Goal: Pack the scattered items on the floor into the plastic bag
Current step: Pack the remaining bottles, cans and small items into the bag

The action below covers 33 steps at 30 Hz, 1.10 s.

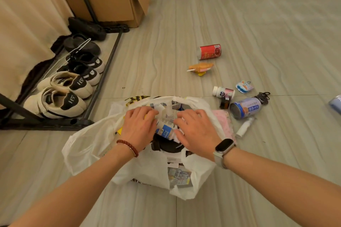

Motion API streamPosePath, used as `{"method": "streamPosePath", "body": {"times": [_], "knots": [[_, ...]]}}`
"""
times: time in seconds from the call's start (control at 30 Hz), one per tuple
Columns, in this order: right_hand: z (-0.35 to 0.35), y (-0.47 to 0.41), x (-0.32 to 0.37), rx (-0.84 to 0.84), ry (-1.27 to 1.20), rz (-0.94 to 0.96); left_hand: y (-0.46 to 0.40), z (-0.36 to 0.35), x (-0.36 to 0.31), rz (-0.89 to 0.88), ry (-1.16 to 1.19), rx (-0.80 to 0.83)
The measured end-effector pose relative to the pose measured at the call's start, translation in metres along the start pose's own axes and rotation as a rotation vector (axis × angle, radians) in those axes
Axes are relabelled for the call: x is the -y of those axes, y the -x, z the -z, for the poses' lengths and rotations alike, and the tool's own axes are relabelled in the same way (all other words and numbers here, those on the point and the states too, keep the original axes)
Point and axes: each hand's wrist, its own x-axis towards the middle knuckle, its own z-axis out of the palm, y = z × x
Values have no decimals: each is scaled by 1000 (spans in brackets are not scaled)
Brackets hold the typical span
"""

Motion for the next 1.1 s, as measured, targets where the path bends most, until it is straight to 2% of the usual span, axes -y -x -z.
{"method": "streamPosePath", "body": {"times": [0.1,0.17,0.27,0.33,0.37,0.5,0.67,0.83,1.0,1.1], "knots": [[18,11,-29,-122,-193,-126,-3,10,-16,-56,89,-80],[21,21,-55,-140,-259,-322,-20,17,-34,-70,133,-136],[12,43,-96,98,-195,-597,-54,18,-75,-116,180,-153],[0,63,-115,307,-154,-668,-75,12,-106,-162,197,-106],[-4,72,-121,377,-165,-691,-85,7,-122,-172,210,-32],[-15,94,-132,523,-196,-697,-119,-29,-168,-175,84,369],[-36,103,-145,565,-192,-602,-122,-99,-172,11,-4,674],[-61,109,-147,649,-178,-552,-123,-129,-176,-28,-177,798],[-64,123,-152,605,-147,-682,-123,-137,-177,-43,-176,814],[-58,139,-155,532,-100,-662,-115,-135,-185,-44,-176,814]]}}
